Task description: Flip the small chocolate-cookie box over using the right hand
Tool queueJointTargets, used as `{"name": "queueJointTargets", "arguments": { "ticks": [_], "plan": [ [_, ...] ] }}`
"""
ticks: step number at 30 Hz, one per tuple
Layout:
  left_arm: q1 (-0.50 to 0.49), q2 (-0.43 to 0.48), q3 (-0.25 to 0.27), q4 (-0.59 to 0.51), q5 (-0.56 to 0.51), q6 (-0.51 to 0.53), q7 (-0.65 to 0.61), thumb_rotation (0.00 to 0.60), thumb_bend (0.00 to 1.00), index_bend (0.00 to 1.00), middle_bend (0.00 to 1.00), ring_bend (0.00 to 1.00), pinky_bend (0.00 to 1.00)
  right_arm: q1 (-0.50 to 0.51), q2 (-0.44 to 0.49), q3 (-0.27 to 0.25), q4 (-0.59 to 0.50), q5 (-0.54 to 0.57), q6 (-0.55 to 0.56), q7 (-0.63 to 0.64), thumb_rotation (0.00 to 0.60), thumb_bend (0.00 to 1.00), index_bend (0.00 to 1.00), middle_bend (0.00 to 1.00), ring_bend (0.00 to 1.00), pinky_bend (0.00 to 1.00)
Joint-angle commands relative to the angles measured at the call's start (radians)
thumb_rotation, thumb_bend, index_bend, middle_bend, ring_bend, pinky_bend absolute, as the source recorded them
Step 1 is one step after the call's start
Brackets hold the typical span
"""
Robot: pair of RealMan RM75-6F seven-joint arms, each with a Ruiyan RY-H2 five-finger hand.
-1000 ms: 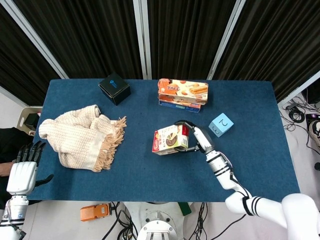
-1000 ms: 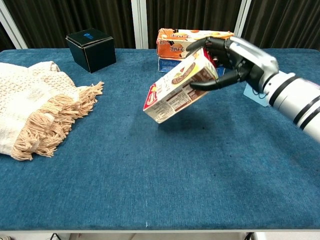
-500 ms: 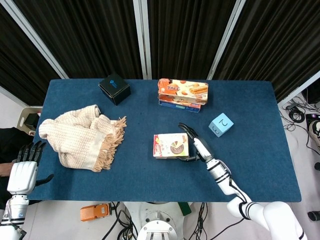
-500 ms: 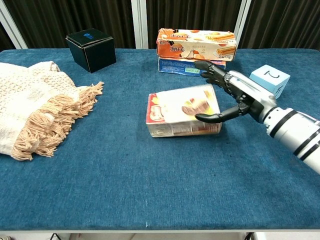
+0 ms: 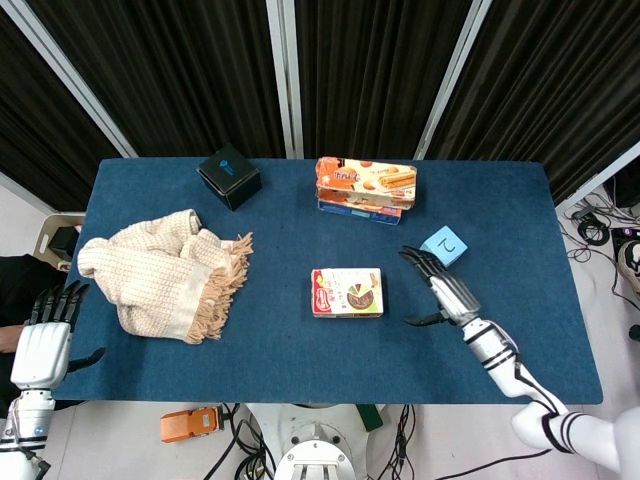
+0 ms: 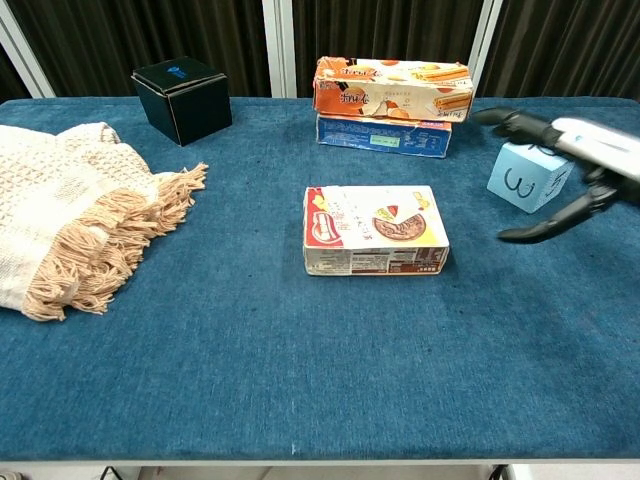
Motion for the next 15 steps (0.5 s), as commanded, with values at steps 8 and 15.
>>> {"name": "queueJointTargets", "arguments": {
  "ticks": [8,15],
  "plan": [
    [-0.007,-0.007,-0.001,0.000,0.007,-0.001,0.000,0.600,0.00,0.07,0.06,0.00,0.00,-0.241,0.449,-0.017,-0.496,0.189,0.151,-0.407,0.600,0.21,0.00,0.00,0.00,0.00],
    [-0.010,-0.009,-0.002,-0.008,0.010,0.000,0.007,0.600,0.00,0.07,0.06,0.00,0.00,-0.357,0.459,-0.040,-0.477,0.153,0.243,-0.327,0.600,0.21,0.00,0.00,0.00,0.00]
  ]
}}
